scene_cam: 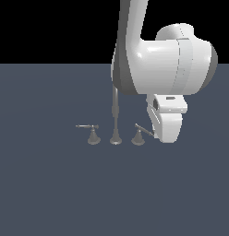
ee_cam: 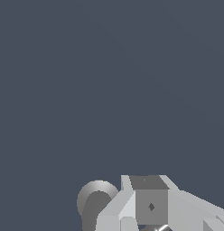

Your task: Turn on the faucet by rotating a designated handle.

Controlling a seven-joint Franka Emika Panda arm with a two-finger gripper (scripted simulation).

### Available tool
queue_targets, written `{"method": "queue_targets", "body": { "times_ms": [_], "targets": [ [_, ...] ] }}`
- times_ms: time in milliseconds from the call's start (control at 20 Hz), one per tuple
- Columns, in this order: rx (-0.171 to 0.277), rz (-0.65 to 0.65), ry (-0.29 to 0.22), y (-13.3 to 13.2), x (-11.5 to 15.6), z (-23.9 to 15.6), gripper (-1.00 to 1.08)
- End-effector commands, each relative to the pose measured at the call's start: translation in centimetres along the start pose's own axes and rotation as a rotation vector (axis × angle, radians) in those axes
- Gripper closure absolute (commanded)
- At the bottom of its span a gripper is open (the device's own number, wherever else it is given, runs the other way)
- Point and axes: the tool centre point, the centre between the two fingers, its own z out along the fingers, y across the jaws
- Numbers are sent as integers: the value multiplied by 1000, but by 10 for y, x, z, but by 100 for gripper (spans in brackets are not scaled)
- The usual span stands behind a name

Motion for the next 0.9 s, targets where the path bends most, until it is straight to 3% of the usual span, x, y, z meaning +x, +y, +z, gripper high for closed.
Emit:
{"method": "queue_targets", "body": {
  "times_ms": [0, 250, 300, 850],
  "targets": [
    [-20, -30, -12, 11, -28, 7, 108],
    [-25, -37, -15, 21, -48, 8, 108],
    [-16, 2, 1, 17, -20, 4, 108],
    [-25, -35, -15, 6, -86, 7, 108]
  ]
}}
